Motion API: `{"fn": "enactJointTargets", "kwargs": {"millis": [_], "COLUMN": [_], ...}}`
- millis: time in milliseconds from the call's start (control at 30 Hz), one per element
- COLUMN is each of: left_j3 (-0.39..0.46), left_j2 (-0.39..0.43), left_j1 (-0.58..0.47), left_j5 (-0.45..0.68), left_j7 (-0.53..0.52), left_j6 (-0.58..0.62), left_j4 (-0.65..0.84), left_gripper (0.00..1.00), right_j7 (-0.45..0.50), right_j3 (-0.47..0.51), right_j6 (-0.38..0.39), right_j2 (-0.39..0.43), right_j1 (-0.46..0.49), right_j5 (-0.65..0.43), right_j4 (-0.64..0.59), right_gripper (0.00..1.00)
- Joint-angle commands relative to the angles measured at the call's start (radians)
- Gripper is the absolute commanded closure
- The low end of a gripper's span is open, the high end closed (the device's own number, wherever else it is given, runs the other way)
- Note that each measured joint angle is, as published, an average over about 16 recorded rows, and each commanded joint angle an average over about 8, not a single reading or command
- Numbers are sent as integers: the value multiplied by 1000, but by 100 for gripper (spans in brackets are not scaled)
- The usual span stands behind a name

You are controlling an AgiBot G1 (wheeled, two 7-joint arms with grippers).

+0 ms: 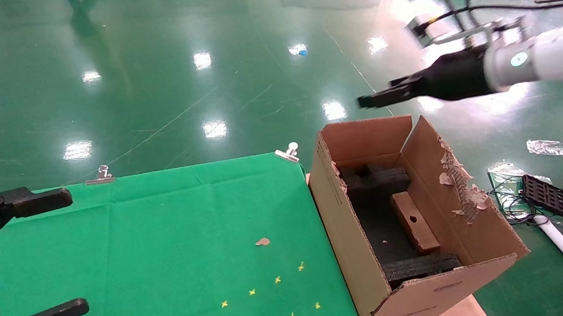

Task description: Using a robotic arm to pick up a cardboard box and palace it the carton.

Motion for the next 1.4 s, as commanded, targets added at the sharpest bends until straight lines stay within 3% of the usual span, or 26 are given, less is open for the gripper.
{"fn": "enactJointTargets", "kwargs": {"millis": [33,1400], "left_j3": [0,2], "left_j2": [0,-1], "left_j1": [0,-1], "left_j5": [0,-1], "left_j7": [0,1], "left_j6": [0,-1], "left_j4": [0,0], "left_gripper": [0,0], "right_j7": [-14,-289], "right_j3": [40,855], "right_j6": [-12,-265], "right_j2": [5,110], "right_j1": [-37,-780], "right_j5": [15,328], "right_j4": [39,823], "right_gripper": [0,0]}}
